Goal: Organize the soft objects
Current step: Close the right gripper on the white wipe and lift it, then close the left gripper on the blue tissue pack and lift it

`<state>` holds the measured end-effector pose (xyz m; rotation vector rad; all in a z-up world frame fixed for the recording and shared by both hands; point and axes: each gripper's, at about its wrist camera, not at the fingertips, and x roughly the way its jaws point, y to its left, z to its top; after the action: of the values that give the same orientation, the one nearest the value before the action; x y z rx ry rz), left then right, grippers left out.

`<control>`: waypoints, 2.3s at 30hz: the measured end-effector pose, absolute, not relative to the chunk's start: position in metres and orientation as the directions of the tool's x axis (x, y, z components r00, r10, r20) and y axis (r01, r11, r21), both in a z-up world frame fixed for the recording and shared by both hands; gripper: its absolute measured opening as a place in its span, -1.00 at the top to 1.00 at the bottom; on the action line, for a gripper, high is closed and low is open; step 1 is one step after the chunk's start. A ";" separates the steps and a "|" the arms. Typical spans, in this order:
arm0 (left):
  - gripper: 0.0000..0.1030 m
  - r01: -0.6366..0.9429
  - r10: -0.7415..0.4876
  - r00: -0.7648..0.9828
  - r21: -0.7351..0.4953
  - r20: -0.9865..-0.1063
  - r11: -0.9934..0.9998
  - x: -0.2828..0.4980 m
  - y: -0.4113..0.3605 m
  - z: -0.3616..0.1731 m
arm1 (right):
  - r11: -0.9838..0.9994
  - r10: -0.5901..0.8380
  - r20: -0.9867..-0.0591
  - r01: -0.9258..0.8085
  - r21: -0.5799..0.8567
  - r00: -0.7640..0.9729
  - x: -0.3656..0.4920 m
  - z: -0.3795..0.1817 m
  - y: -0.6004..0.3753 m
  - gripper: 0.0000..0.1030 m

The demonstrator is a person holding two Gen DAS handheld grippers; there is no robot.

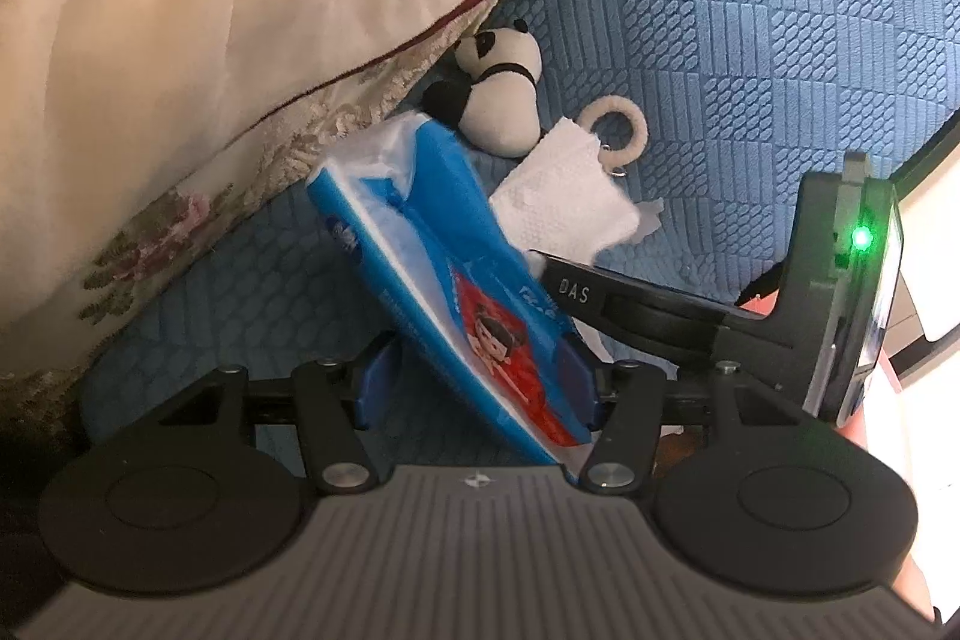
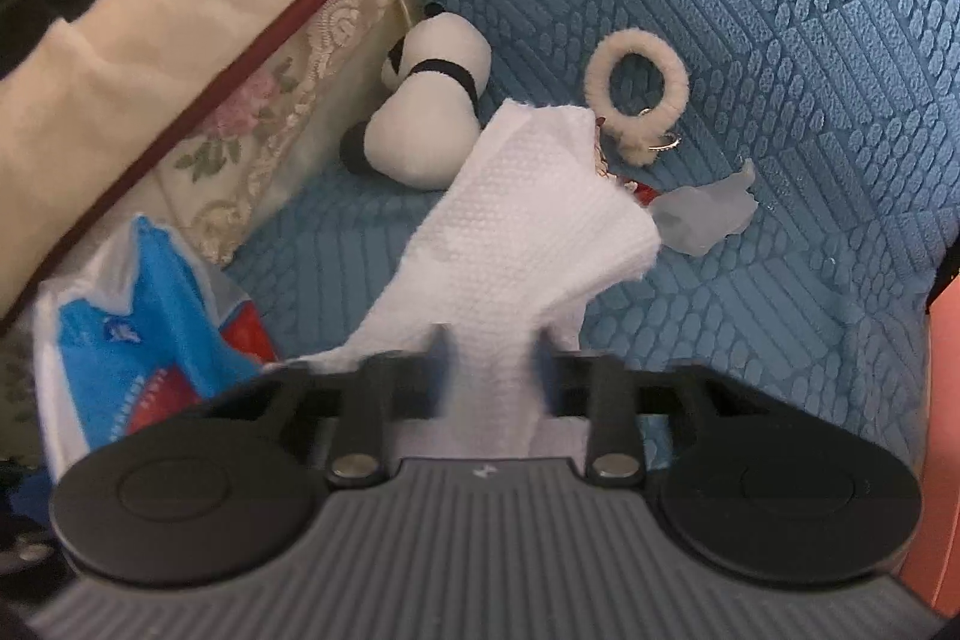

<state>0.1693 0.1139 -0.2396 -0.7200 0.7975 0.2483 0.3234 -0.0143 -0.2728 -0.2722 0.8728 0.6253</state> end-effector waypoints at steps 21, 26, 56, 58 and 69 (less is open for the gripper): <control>-0.22 -0.464 -0.069 0.690 -0.513 -0.720 0.722 0.172 0.117 -0.240 | 0.887 0.272 -0.739 -0.458 -0.056 0.617 0.326 -0.241 -0.050 0.88; -0.22 -0.463 -0.068 0.690 -0.512 -0.720 0.724 0.173 0.116 -0.241 | 0.899 0.281 -0.740 -0.438 -0.020 0.611 0.321 -0.230 -0.071 0.87; 0.74 -0.376 -0.113 0.736 -0.542 -0.668 0.752 0.185 0.108 -0.244 | 0.902 0.286 -0.771 -0.431 0.017 0.569 0.235 -0.239 -0.087 0.87; 0.75 -0.361 -0.101 0.739 -0.518 -0.666 0.775 0.183 0.104 -0.239 | 0.903 0.286 -0.768 -0.430 0.015 0.573 0.231 -0.237 -0.090 0.87; 0.76 -0.296 -0.105 0.747 -0.470 -0.657 0.831 0.164 0.086 -0.217 | 0.899 0.295 -0.737 -0.439 -0.003 0.609 0.220 -0.212 -0.104 0.87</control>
<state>0.1638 0.0855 -0.2174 -0.5930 0.7304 0.1114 0.2196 -0.1038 -0.2120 -0.1905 0.8131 0.4263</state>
